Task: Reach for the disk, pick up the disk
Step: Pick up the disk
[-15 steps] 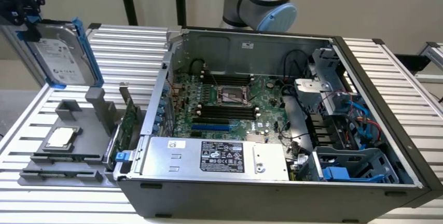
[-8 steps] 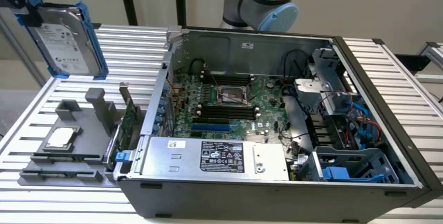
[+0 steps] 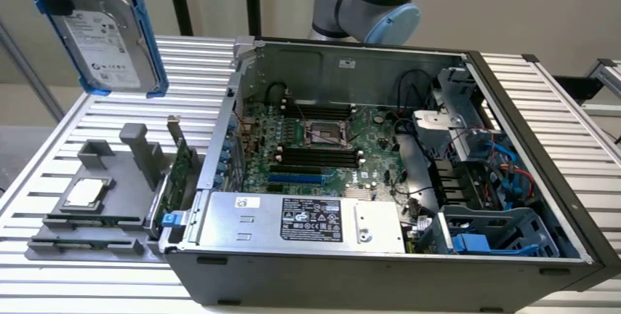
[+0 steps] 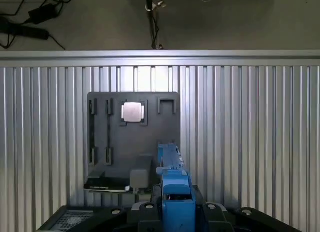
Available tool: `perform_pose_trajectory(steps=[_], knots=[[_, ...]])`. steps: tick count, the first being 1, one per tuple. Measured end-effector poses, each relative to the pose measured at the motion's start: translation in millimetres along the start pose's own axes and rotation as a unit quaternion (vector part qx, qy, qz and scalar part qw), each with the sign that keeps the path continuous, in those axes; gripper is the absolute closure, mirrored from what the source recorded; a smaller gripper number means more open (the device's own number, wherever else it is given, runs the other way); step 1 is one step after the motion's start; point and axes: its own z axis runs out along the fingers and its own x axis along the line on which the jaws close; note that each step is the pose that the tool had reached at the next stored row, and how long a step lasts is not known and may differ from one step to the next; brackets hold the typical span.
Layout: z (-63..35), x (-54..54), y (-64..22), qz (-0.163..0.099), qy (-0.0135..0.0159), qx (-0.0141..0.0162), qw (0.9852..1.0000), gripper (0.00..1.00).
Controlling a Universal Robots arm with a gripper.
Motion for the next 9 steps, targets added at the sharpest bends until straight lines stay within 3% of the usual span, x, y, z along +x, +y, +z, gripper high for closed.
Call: perform_pose_trajectory(steps=[9], knots=[[-27.7,9.4,-41.5,0.000,-0.0045,-0.0004,1.0000,0.67]])
